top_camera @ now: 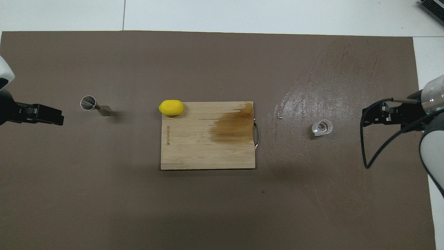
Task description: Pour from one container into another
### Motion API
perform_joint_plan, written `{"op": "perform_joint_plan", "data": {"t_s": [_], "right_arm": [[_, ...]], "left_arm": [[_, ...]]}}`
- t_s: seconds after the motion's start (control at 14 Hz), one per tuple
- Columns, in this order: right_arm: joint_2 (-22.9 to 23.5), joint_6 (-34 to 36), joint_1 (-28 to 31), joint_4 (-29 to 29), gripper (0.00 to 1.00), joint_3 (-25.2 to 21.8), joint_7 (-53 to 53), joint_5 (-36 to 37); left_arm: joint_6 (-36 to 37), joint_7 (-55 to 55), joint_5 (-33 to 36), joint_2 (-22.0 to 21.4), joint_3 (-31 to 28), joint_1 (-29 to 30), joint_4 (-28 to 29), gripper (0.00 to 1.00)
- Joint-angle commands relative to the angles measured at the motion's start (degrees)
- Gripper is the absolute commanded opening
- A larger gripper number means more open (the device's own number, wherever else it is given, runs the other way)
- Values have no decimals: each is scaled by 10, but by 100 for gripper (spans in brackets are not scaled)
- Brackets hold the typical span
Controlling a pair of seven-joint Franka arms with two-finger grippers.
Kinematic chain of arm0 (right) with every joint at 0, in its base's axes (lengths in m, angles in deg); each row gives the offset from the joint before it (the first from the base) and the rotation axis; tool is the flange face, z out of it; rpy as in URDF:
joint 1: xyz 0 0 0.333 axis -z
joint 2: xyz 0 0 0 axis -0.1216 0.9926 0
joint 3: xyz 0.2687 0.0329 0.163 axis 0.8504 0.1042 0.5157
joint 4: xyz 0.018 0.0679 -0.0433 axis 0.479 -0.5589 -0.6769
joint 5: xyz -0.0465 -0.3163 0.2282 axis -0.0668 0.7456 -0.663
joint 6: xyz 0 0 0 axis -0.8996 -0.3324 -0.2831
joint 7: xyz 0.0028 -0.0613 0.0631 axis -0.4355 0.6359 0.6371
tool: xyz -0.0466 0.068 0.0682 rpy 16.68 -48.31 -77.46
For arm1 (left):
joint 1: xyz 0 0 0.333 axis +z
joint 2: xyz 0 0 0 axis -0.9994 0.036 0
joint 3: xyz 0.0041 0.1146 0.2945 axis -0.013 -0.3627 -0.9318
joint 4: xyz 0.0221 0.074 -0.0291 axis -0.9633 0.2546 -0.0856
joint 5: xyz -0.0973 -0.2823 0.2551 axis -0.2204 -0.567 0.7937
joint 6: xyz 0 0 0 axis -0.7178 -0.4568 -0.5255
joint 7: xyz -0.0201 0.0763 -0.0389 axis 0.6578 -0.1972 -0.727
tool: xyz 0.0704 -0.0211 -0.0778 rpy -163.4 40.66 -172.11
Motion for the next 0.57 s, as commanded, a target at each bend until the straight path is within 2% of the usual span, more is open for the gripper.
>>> {"op": "perform_joint_plan", "data": {"t_s": [0.0,0.5], "right_arm": [[-8,-7,7,-12,100,3,-1,-10],[-8,-7,7,-12,100,3,-1,-11]], "left_arm": [[3,6,4,-19,-4,-5,21,100],[16,4,4,-20,-2,-6,21,100]]}}
